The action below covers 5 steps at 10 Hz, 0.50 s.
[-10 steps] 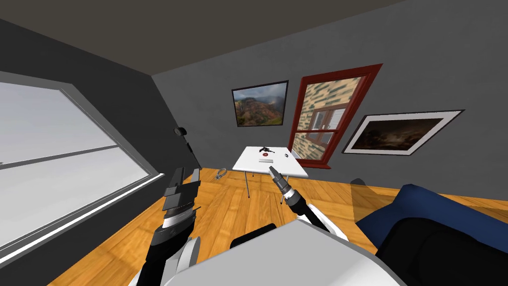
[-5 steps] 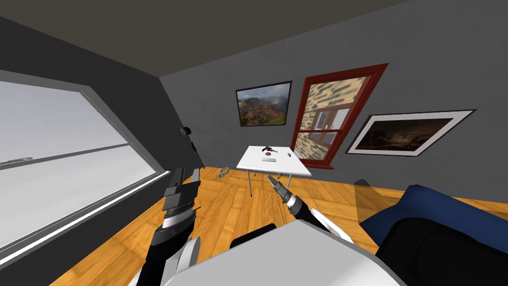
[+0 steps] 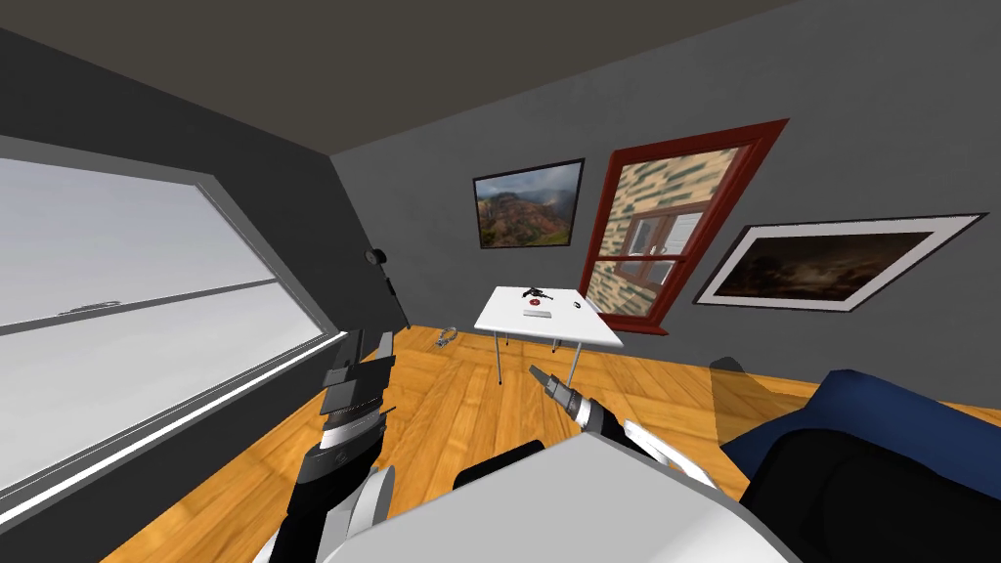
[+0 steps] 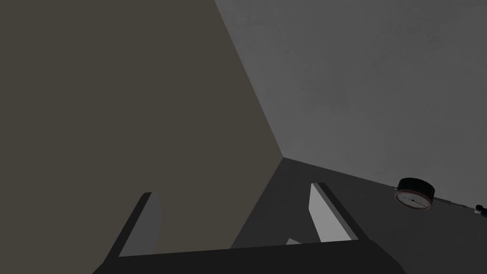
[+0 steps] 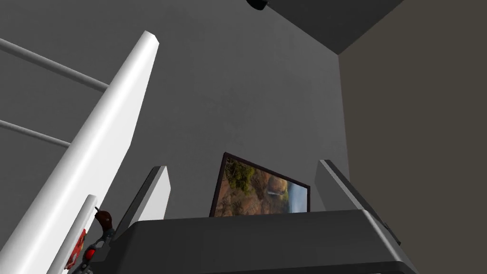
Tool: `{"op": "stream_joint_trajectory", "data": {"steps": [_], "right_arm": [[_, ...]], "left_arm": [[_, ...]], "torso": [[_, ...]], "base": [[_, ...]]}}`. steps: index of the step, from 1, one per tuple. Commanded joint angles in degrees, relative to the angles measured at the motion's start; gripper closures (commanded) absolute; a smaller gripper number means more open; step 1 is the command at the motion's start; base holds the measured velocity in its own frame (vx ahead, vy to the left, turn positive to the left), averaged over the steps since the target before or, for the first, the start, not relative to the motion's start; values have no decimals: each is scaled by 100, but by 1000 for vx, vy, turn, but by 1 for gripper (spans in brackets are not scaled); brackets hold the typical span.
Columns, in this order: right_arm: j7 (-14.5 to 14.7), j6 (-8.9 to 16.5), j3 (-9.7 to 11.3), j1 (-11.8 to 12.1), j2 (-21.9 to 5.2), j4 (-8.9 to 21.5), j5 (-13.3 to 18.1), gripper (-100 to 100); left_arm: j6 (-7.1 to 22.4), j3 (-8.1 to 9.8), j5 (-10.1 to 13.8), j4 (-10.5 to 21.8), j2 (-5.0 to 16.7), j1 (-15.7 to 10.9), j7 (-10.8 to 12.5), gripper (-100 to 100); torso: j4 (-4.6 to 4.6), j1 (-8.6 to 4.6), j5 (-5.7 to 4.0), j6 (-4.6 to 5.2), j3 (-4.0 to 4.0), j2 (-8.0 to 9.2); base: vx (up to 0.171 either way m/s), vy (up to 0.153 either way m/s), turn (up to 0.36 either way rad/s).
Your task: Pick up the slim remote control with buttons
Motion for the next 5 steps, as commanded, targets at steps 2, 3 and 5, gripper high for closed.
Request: {"op": "stream_joint_trajectory", "data": {"steps": [2, 3, 5], "right_arm": [[56, -99, 164, 42, -460, 297, 87, -100], [56, -99, 164, 42, -515, 297, 87, -100], [94, -176, 293, 82, -899, 558, 167, -100]], "left_arm": [[0, 0, 0, 0, 0, 0, 0, 0], [0, 0, 0, 0, 0, 0, 0, 0], [0, 0, 0, 0, 0, 0, 0, 0]], "torso": [[-1, 2, -1, -3, -2, -4], [-1, -4, -1, 0, -3, -6], [-1, -12, -3, -2, -3, -6]], "base": [[-6, 73, 70], [-1, 25, -14], [0, 49, 85]]}}
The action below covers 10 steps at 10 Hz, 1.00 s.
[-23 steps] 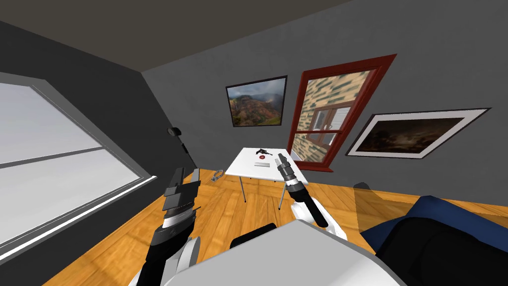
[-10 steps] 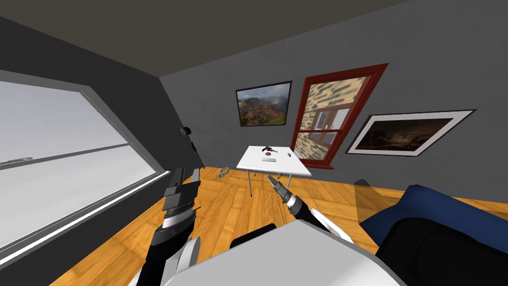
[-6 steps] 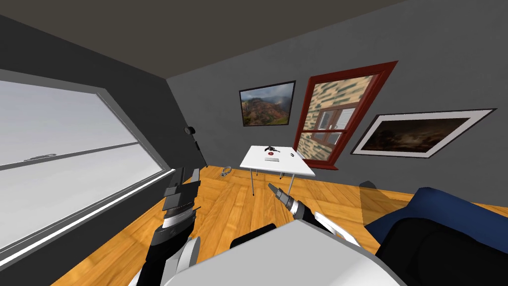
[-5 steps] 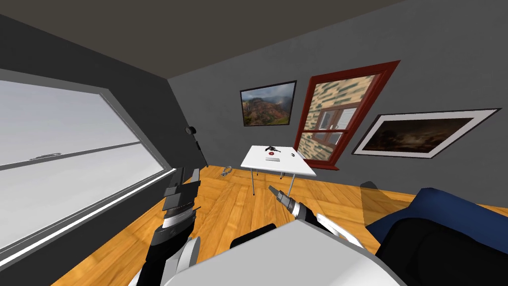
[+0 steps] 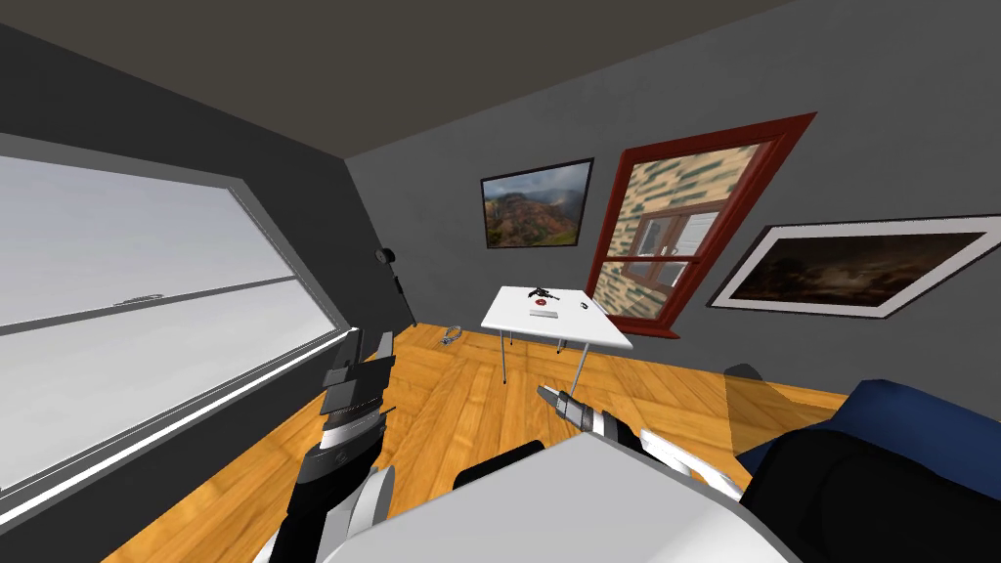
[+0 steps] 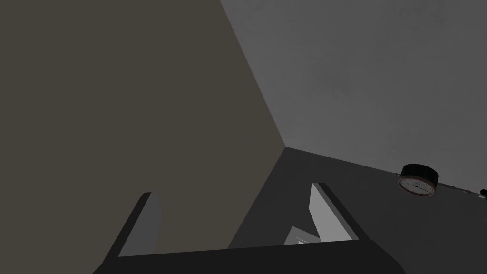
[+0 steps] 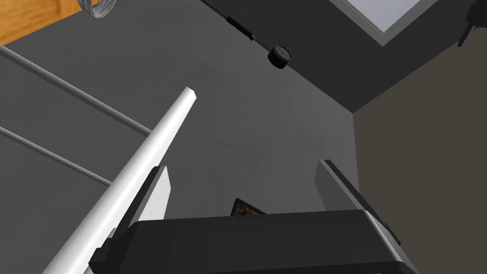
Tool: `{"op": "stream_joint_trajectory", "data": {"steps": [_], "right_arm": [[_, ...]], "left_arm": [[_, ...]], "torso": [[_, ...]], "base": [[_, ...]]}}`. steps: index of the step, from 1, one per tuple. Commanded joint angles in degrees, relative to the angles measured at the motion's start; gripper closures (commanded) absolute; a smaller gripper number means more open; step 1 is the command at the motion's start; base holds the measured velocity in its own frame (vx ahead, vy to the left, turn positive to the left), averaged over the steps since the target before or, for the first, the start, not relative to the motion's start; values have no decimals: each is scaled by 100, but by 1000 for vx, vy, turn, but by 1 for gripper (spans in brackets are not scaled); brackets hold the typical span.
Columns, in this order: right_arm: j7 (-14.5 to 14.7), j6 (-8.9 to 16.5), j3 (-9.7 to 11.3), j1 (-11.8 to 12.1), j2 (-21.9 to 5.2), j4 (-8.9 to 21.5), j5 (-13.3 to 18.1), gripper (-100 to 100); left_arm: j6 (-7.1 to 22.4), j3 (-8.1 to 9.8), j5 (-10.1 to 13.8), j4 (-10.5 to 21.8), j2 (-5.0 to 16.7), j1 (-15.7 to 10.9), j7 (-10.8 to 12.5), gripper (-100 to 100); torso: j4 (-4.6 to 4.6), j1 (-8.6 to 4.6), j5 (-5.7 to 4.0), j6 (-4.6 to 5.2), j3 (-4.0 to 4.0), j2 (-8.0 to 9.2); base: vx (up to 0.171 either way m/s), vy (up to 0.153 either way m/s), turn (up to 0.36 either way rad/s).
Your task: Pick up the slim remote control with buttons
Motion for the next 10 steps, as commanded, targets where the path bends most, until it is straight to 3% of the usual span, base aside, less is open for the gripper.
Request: {"op": "stream_joint_trajectory", "data": {"steps": [1, 2, 3, 5, 6, 10], "right_arm": [[34, -81, 132, 42, -286, 284, 89, -100], [34, -81, 132, 42, -459, 284, 89, -100], [72, -157, 248, 84, -658, 523, 179, -100], [72, -157, 248, 84, -909, 557, 179, -100], [110, -233, 357, 126, -1146, 804, 274, -100], [185, -385, 553, 211, -1908, 1241, 475, -100]], "left_arm": [[0, 0, 0, 0, 0, 0, 0, 0], [0, 0, 0, 0, 0, 0, 0, 0], [0, 0, 0, 0, 0, 0, 0, 0], [0, 0, 0, 0, 0, 0, 0, 0], [0, 0, 0, 0, 0, 0, 0, 0], [0, 0, 0, 0, 0, 0, 0, 0]], "torso": [[0, 0, 0, 0, 0, 0], [-1, 5, 1, -2, -3, -5], [0, 5, 2, -1, -1, -2], [0, 7, 2, -1, 0, 0], [0, -4, 0, 1, -1, -2], [-1, 5, 2, 0, -4, -7]], "base": [[19, 68, 110], [3, 64, 54], [-13, 84, 117], [7, 49, 25], [16, 46, 122], [18, 65, 107]]}}
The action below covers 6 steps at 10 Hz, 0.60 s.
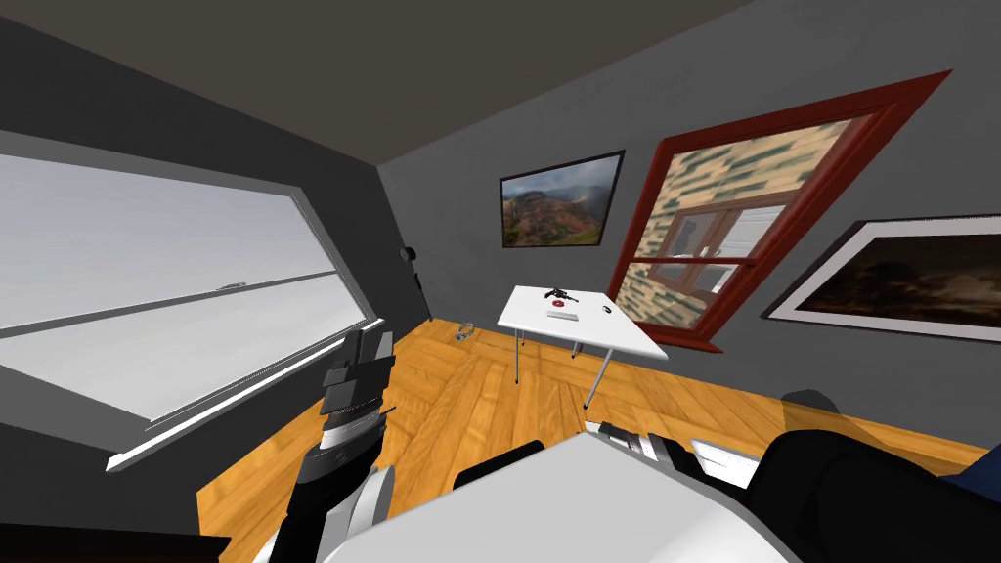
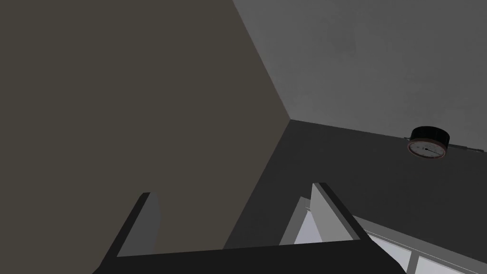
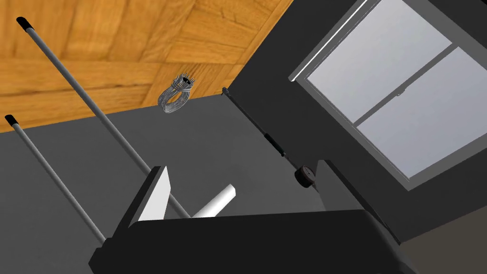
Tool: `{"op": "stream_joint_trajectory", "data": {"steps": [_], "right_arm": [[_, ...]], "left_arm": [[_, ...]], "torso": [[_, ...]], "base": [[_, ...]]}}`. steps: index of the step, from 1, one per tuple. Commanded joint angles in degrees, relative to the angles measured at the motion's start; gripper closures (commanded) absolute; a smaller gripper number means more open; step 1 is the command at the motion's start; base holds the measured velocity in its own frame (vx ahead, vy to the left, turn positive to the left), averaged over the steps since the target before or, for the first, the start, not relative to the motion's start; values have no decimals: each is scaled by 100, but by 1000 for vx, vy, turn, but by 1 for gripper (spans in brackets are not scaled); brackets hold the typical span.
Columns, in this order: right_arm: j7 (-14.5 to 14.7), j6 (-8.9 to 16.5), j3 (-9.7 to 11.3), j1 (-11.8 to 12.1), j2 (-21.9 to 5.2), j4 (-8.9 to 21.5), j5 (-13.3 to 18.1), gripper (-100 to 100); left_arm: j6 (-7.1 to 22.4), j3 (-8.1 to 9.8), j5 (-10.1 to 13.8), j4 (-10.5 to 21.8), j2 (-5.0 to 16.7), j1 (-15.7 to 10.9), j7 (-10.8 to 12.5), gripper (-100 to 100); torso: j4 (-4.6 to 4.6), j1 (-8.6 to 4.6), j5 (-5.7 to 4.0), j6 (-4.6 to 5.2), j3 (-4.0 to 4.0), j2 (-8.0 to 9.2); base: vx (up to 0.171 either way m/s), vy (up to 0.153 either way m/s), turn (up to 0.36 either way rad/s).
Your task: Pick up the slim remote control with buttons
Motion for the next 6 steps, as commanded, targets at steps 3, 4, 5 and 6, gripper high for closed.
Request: {"op": "stream_joint_trajectory", "data": {"steps": [3, 4, 5, 6], "right_arm": [[35, -103, 157, 13, -638, 477, 165, -100], [71, -174, 233, 53, -857, 681, 272, -100], [71, -174, 233, 53, -990, 755, 272, -100], [71, -174, 233, 53, -1113, 755, 272, -100]], "left_arm": [[0, 0, 0, 0, 0, 0, 0, 0], [0, 1, 0, 0, 0, 1, 0, 0], [0, 0, 0, 0, 0, 0, 0, 0], [0, 1, 0, 0, 0, 1, 0, 0]], "torso": [[0, -4, 0, 0, -1, -2], [0, -10, 0, 3, -1, -2], [-2, -6, -2, 0, -5, -9], [-2, -9, 0, 3, -6, -10]], "base": [[26, 58, 104], [50, 63, 126], [53, 52, 98], [20, 16, 4]]}}
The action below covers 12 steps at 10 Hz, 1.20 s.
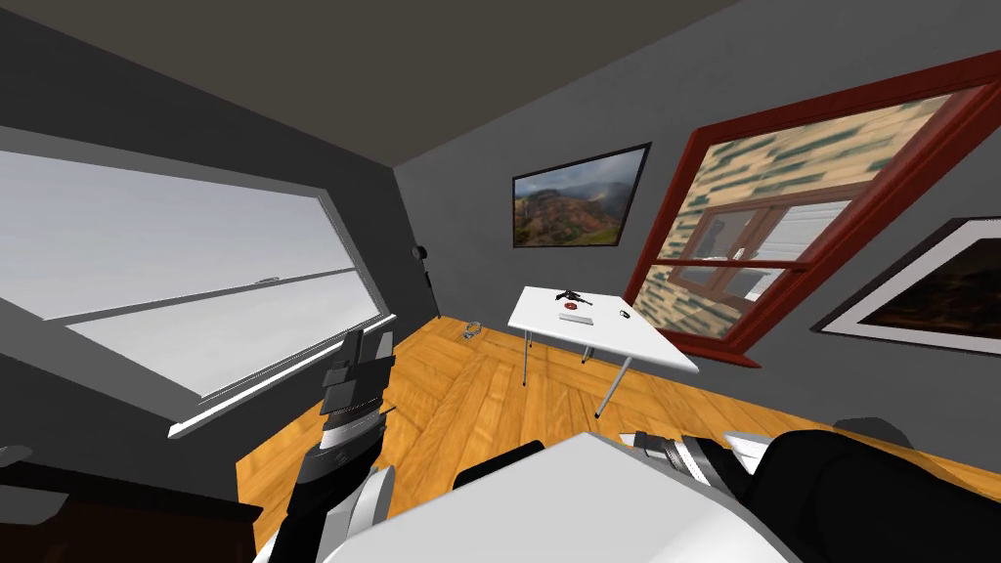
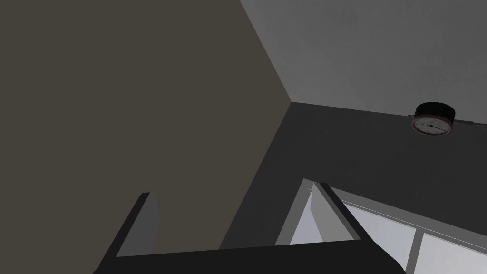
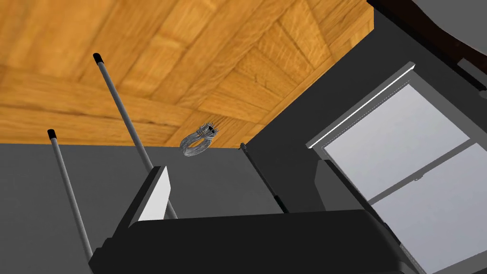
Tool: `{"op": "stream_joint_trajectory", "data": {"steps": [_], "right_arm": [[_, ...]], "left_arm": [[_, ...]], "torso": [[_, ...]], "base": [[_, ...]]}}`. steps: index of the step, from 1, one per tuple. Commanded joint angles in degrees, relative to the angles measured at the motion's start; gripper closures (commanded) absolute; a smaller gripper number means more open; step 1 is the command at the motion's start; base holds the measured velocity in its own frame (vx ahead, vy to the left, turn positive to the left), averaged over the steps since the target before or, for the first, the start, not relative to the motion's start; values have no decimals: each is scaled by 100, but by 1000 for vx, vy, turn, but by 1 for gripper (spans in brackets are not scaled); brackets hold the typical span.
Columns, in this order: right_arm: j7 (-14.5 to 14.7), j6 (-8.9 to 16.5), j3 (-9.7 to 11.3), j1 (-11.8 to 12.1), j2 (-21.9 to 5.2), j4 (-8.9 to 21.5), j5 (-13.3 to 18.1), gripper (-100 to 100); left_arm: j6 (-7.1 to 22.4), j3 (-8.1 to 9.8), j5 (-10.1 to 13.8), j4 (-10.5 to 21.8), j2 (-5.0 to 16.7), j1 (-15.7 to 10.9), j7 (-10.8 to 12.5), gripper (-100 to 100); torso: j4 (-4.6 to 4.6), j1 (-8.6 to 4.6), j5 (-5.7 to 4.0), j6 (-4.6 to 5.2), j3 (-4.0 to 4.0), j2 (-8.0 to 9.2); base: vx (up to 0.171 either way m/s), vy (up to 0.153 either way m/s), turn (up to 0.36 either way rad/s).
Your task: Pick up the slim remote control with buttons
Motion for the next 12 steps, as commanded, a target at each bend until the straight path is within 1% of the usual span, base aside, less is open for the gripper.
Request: {"op": "stream_joint_trajectory", "data": {"steps": [1, 2, 3, 4, 5, 6, 7, 8, 9, 11, 12], "right_arm": [[27, -24, 66, 49, -286, 211, 110, -100], [27, -24, 66, 49, -417, 211, 110, -100], [27, -24, 66, 49, -474, 211, 110, -100], [60, -88, 123, 83, -704, 458, 221, -100], [60, -88, 123, 83, -826, 458, 221, -100], [91, -148, 170, 113, -983, 692, 332, -100], [91, -148, 170, 113, -1150, 692, 332, -100], [120, -203, 205, 138, -1345, 903, 443, -100], [120, -203, 205, 138, -1445, 912, 443, -100], [172, -296, 243, 175, -1845, 1310, 663, -100], [172, -296, 243, 175, -1939, 1310, 663, -100]], "left_arm": [[0, 0, 0, 0, 0, 0, 0, 0], [0, 0, 0, 0, 0, -1, 0, 0], [0, 0, 0, 0, 0, 0, 0, 0], [0, 0, 0, 0, 0, 0, 0, 0], [0, -1, 0, 0, 0, 0, 0, 0], [0, 0, 0, 0, 0, 0, 0, 0], [0, 0, 0, 0, 0, 0, 0, 0], [0, 0, 0, 0, 0, 0, 0, 0], [0, 0, 0, 0, 0, 0, 0, 0], [0, 0, 0, 0, 0, 0, 0, 0], [0, 0, 0, 0, 1, 1, 0, 0]], "torso": [[0, 0, 0, 0, 0, 0], [0, 0, -1, -5, 0, -1], [0, 2, 0, -1, -1, -3], [0, -2, -1, 1, 1, 1], [-1, 4, 0, -5, -3, -7], [-2, 2, 0, -1, -5, -9], [-3, -1, -1, -4, -10, -19], [-5, -1, -1, -3, -12, -21], [-6, -3, -1, -5, -15, -27], [-7, -8, -2, -8, -19, -33], [-12, -8, -3, -10, -32, -57]], "base": [[23, 28, 152], [37, 28, 110], [27, 13, -3], [49, 40, 163], [53, 28, 118], [82, 17, 151], [82, 16, 113], [93, 14, 186], [80, -3, 119], [146, -4, 302], [140, -27, 95]]}}
